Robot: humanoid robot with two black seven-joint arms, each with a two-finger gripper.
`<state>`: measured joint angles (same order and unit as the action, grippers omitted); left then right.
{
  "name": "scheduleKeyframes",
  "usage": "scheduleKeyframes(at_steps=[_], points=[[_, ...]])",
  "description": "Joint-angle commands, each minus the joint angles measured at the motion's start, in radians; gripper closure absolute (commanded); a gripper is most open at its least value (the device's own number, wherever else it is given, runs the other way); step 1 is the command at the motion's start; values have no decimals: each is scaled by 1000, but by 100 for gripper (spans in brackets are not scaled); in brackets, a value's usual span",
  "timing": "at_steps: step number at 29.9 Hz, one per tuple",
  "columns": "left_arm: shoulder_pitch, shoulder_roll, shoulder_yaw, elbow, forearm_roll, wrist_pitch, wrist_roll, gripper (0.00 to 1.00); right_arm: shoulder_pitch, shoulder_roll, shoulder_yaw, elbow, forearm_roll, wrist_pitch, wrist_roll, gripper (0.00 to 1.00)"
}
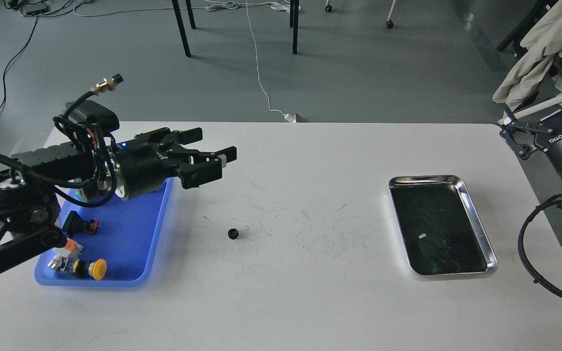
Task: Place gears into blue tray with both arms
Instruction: 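Reach the left hand to the black part and grasp it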
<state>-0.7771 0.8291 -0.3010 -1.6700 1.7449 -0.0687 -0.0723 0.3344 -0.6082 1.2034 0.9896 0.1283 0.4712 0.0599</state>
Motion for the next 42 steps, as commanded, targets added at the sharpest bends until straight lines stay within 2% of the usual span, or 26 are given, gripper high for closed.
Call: scheduleKeyframes(at_steps=[1, 5, 17, 23, 29, 35, 39, 42], points=[[48, -77, 39, 65, 197, 23, 6, 2, 0, 11, -5, -23, 1, 3, 0, 3], [134, -152, 33, 154, 320, 73, 6, 3, 0, 11, -5, -42, 1, 3, 0, 3], [252, -287, 19, 337, 437, 122, 5, 8, 5, 10, -10, -57, 1, 4, 0, 3], [277, -315, 17, 374, 437, 136, 3, 13, 2, 4, -10, -58, 1, 9, 0, 3], [283, -329, 17, 409, 437, 147, 0, 23, 2, 1, -10, -63, 1, 12, 0, 3], [285, -334, 20, 417, 437, 147, -3, 25, 3, 1, -10, -71, 1, 17, 0, 3], [292, -334, 20, 418, 437, 147, -3, 34, 3, 1, -8, -71, 1, 17, 0, 3], [302, -334, 19, 420, 437, 147, -3, 45, 3, 1, -10, -71, 1, 17, 0, 3]])
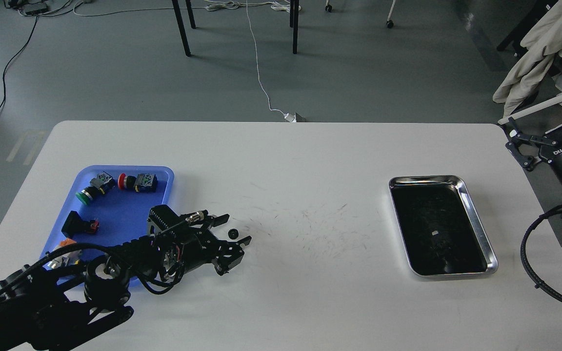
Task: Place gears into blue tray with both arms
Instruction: 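Reach the left hand to the black part and grasp it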
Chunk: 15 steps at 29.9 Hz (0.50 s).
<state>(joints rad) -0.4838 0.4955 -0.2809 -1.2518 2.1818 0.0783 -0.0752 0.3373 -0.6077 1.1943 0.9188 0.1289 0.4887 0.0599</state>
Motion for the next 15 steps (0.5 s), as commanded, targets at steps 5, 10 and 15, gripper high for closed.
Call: scheduleKeyframes(at_steps=[5, 10, 15], points=[[20, 3, -1, 2, 0, -2, -1, 59, 0, 0, -1, 0, 0, 0, 0, 3], [24, 5, -3, 2, 0, -2, 0, 83, 0, 0, -1, 0, 0, 0, 0, 3], [25, 21, -20, -1, 0, -2, 0, 90, 0, 0, -1, 2, 0, 0, 0, 3]])
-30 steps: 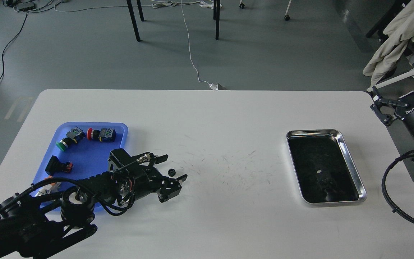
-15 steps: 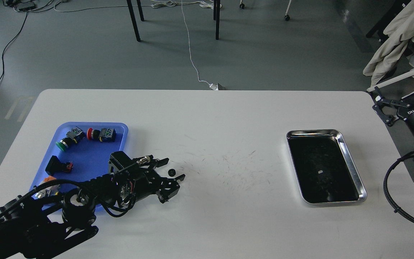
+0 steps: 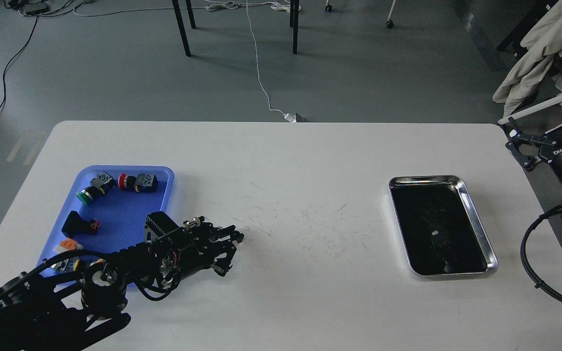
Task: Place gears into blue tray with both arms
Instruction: 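Reach the left hand to the black part and grasp it, then carry the black part with the left hand into the blue tray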
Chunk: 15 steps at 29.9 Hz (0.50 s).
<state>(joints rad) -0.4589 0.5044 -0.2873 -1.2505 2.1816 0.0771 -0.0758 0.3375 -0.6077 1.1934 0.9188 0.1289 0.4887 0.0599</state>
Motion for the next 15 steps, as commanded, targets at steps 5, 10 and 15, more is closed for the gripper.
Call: scheduleKeyframes(at_steps=[5, 10, 15], points=[[-11, 100, -62, -70, 0, 0, -1, 90, 1, -3, 2, 3, 0, 0, 0, 3], [-15, 268, -144, -234, -69, -11, -1, 90, 1, -6, 2, 3, 0, 0, 0, 3], [-15, 474, -171, -311, -229, -8, -13, 89, 1, -6, -3, 2, -2, -1, -5, 3]])
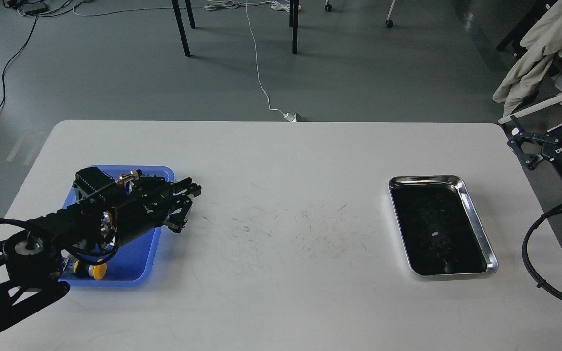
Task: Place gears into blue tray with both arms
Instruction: 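Carry the black part with the left hand into the blue tray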
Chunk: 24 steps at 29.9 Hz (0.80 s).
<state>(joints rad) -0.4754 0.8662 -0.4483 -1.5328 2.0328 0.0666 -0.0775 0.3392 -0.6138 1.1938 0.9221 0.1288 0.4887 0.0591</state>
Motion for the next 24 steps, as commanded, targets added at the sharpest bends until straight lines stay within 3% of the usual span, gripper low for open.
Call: scheduleKeyframes(at_steps=[1, 4, 9, 24], points=[[3, 146, -9, -29, -101, 7, -31, 89, 0, 0, -3, -2, -1, -2, -4, 3], [18, 203, -1, -9, -181, 28, -71, 89, 0, 0, -5, -3, -1, -4, -5, 3], [60, 198, 3, 117, -298, 70, -79, 89, -2, 0, -6, -5, -3, -4, -5, 3], [84, 4, 10, 327, -298, 71, -81, 89, -2, -1, -6, -5, -3, -4, -7, 2]])
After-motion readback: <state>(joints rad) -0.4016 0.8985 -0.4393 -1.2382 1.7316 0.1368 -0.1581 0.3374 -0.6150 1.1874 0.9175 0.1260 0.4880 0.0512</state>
